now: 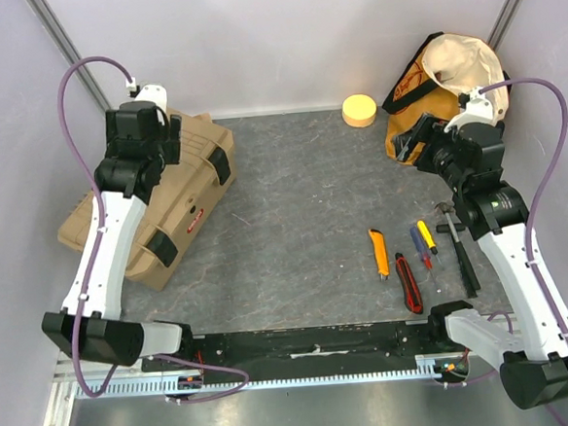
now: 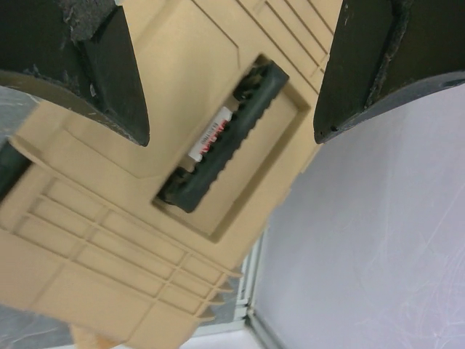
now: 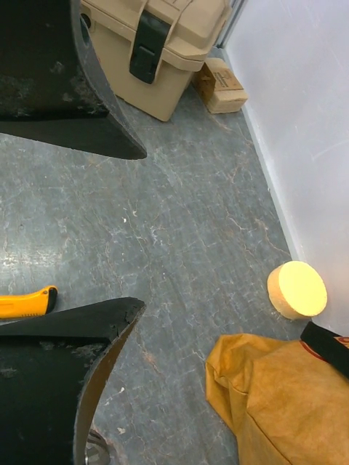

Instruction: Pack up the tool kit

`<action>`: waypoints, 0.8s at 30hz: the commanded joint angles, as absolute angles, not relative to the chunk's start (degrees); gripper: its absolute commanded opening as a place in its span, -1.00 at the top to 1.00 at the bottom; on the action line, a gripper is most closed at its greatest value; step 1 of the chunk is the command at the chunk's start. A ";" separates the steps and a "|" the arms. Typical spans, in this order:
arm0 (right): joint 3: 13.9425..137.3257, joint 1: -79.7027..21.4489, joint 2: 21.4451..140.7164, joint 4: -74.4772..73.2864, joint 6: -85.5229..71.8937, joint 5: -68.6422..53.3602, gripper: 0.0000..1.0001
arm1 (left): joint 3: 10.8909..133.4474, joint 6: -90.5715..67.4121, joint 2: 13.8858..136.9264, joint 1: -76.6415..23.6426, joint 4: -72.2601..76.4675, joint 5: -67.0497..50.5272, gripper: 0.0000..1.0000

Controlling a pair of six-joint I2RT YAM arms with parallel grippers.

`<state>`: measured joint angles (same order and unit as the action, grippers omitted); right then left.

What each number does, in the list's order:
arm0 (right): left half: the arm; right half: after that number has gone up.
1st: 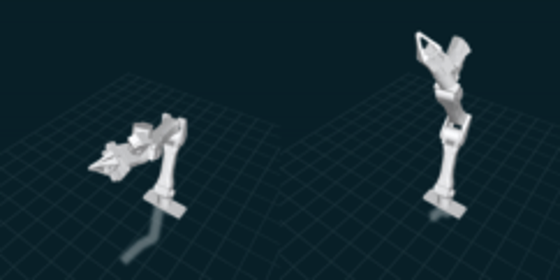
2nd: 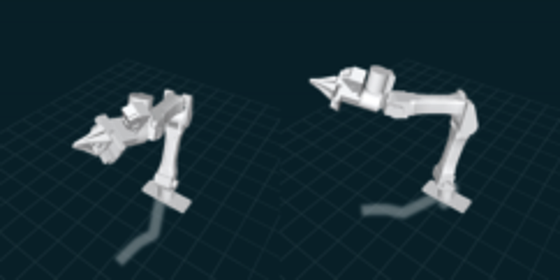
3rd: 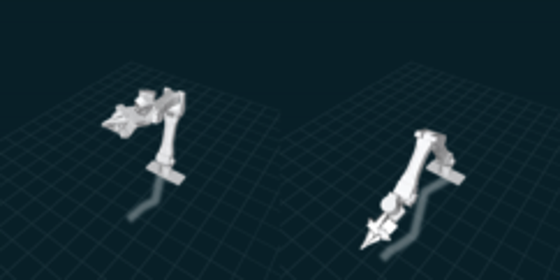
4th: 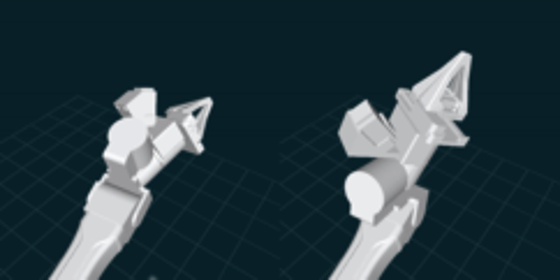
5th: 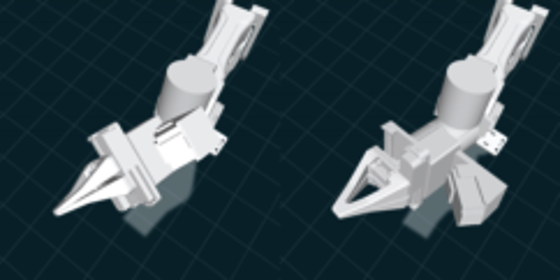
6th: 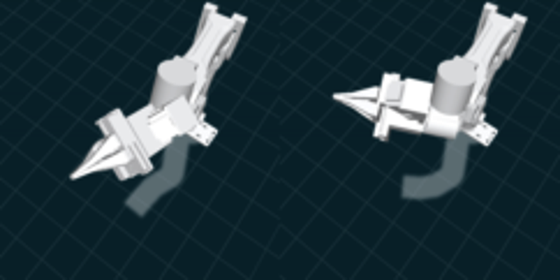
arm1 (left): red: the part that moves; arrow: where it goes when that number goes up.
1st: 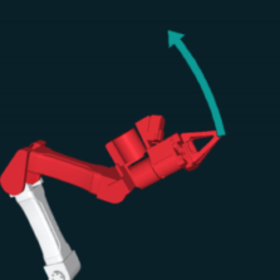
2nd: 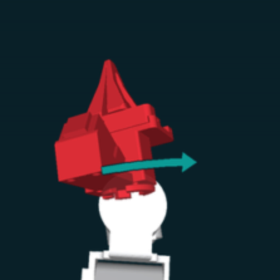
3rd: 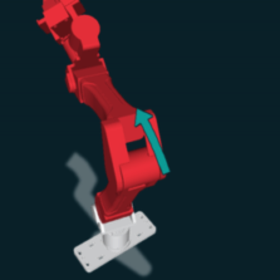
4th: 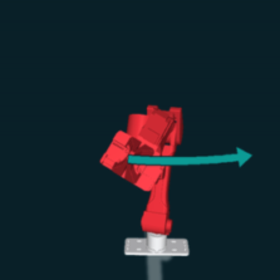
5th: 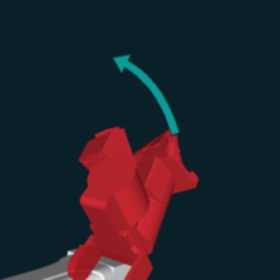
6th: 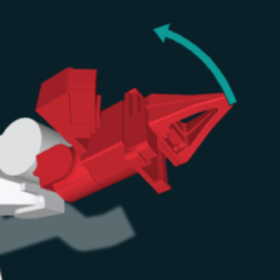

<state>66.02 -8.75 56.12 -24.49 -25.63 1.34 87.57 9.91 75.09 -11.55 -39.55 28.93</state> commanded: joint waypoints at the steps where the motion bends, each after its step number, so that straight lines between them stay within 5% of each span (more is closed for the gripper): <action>1: 65.92 -8.70 56.77 -22.94 -26.28 0.18 -0.68 | 91.49 13.98 78.22 -6.34 -38.49 29.11 -0.98; 24: 64.77 -8.70 59.85 -21.97 -30.06 -2.72 -0.65 | 85.52 13.89 82.35 -2.20 -38.32 19.86 -0.98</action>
